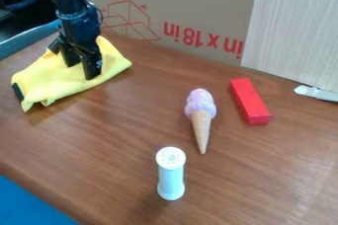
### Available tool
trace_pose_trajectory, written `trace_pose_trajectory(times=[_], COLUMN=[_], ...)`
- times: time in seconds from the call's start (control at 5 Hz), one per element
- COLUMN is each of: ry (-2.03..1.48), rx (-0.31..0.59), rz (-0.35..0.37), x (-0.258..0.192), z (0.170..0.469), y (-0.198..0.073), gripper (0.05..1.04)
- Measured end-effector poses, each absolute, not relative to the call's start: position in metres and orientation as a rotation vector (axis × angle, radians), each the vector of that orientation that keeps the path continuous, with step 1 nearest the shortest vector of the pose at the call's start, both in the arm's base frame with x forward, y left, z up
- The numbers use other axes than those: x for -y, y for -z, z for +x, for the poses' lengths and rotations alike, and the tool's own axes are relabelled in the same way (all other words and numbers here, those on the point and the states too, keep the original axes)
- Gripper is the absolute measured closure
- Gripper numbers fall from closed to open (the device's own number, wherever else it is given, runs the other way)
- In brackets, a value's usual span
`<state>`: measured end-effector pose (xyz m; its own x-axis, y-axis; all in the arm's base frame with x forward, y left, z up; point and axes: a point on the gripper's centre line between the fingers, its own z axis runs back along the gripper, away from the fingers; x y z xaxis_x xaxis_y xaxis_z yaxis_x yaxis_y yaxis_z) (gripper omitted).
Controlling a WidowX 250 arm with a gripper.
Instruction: Move the cloth from right to left
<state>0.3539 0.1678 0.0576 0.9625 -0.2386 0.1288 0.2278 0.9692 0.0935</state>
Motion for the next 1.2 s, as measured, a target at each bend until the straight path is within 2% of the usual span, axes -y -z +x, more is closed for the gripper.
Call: trace_pose_trajectory(times=[0.4, 0.8, 1.2], ry=[0.316, 0.361, 0.388], rx=[0.132, 0.142, 0.153], rz=[-0.022, -0.053, -0.040], x=[-0.105, -0.055, -0.040], z=[0.365, 0.382, 0.387], y=[-0.058, -0.063, -0.061], gripper=[0.083, 0.083, 0.084])
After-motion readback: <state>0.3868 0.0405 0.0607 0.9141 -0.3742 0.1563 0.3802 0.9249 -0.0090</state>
